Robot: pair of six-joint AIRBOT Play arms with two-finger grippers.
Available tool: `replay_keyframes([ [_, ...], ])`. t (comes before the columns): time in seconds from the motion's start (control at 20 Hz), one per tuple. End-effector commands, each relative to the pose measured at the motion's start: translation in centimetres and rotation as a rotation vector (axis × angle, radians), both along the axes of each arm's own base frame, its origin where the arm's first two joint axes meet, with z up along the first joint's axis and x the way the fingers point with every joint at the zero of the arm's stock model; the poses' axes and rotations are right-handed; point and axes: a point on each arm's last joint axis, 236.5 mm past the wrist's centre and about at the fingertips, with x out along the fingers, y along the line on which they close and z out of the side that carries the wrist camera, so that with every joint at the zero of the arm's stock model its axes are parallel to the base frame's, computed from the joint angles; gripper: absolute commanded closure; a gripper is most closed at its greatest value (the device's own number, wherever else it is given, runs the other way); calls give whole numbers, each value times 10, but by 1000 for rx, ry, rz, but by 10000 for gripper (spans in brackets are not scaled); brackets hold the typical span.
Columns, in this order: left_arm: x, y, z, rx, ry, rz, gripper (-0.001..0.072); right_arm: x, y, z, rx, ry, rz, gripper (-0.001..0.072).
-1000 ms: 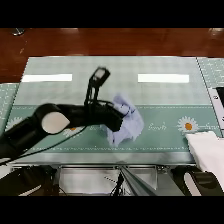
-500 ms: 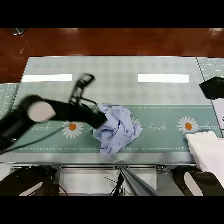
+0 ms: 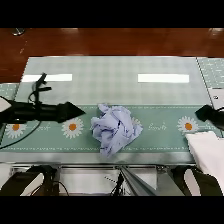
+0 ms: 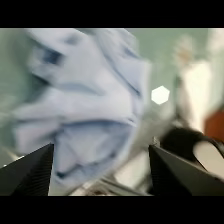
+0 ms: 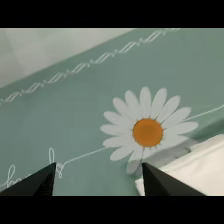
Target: Fold the shirts.
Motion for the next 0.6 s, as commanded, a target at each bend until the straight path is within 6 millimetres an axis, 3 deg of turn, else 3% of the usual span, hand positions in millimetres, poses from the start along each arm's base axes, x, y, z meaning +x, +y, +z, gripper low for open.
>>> replay_keyframes([
  [0.0,-39,-52,-22,-133,39,-185,4,-21,34,-41,119,86,58,91],
  [0.2,-55,-103,-73,6,10,-290,5,-27,48,-43,124,117,128,91],
  [0.35,-79,-130,-91,30,55,-401,4,-24,55,-42,125,109,146,91],
  [0.5,-86,-146,-93,32,57,-451,8,-16,68,-39,139,76,160,91],
  [0.55,-84,-149,-90,29,49,-454,119,-11,74,-36,147,53,172,91],
])
